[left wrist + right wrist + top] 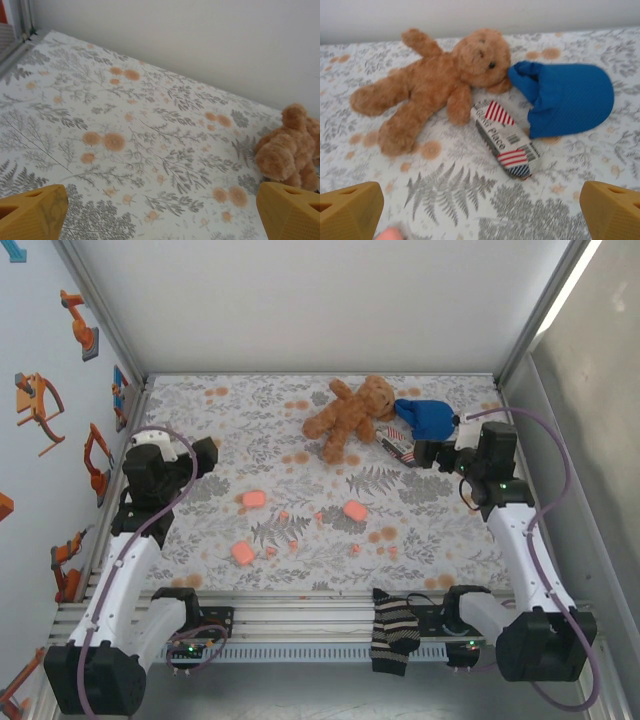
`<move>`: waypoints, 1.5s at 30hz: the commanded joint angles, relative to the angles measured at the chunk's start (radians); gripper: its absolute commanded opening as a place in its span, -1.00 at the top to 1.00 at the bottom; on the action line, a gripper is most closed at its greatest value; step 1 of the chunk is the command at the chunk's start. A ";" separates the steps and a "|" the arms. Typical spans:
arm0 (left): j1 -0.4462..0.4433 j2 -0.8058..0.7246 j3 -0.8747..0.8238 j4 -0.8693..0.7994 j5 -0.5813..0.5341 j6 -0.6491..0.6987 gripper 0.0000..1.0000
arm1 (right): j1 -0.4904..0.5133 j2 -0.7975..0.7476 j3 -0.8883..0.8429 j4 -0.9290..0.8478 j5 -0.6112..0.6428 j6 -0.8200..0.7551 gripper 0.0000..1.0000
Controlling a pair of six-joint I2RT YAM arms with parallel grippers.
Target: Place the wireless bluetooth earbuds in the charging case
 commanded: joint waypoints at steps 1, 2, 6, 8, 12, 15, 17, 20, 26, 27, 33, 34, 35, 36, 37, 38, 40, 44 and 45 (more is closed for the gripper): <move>-0.008 -0.022 0.044 -0.114 0.138 -0.079 -0.93 | 0.038 -0.029 0.047 -0.245 -0.020 -0.035 -0.99; -0.009 -0.023 0.051 -0.123 0.171 -0.077 -0.93 | 0.055 -0.033 0.059 -0.274 -0.005 -0.041 -0.98; -0.016 -0.018 0.057 -0.089 0.320 -0.063 -0.92 | 0.147 -0.019 0.102 -0.380 0.047 -0.065 -0.99; -0.026 0.001 0.062 -0.059 0.378 -0.058 -0.93 | 0.197 0.004 0.127 -0.427 0.060 -0.073 -0.99; -0.048 0.048 0.076 -0.005 0.472 -0.042 -0.93 | 0.295 0.072 0.179 -0.504 0.098 -0.093 -0.99; -0.064 0.091 0.076 0.064 0.543 -0.042 -0.93 | 0.365 0.123 0.207 -0.541 0.145 -0.114 -0.99; -0.073 0.125 0.070 0.108 0.582 -0.043 -0.93 | 0.421 0.165 0.220 -0.562 0.185 -0.131 -0.99; -0.086 0.171 0.058 0.166 0.618 -0.039 -0.93 | 0.482 0.216 0.221 -0.565 0.227 -0.151 -0.99; -0.105 0.230 0.017 0.263 0.644 -0.028 -0.93 | 0.569 0.317 0.205 -0.518 0.280 -0.190 -0.95; -0.106 0.240 0.012 0.269 0.644 -0.028 -0.93 | 0.582 0.334 0.203 -0.505 0.288 -0.194 -0.92; -0.107 0.280 0.008 0.272 0.641 -0.044 -0.93 | 0.641 0.475 0.211 -0.449 0.315 -0.235 -0.86; -0.107 0.282 0.010 0.269 0.640 -0.041 -0.93 | 0.648 0.502 0.216 -0.440 0.320 -0.240 -0.84; -0.107 0.282 0.012 0.263 0.639 -0.038 -0.93 | 0.652 0.528 0.222 -0.435 0.326 -0.244 -0.84; -0.107 0.282 0.014 0.256 0.638 -0.034 -0.93 | 0.658 0.555 0.227 -0.430 0.334 -0.250 -0.82; -0.106 0.281 0.014 0.248 0.636 -0.029 -0.93 | 0.664 0.583 0.237 -0.430 0.339 -0.257 -0.79; -0.107 0.279 0.015 0.241 0.631 -0.025 -0.93 | 0.667 0.605 0.247 -0.432 0.342 -0.264 -0.77; -0.107 0.272 0.015 0.228 0.625 -0.016 -0.93 | 0.676 0.651 0.263 -0.430 0.349 -0.276 -0.73; -0.107 0.259 0.014 0.218 0.619 -0.005 -0.93 | 0.678 0.707 0.271 -0.407 0.350 -0.293 -0.71; -0.107 0.258 0.014 0.216 0.618 -0.002 -0.93 | 0.678 0.721 0.276 -0.404 0.350 -0.299 -0.70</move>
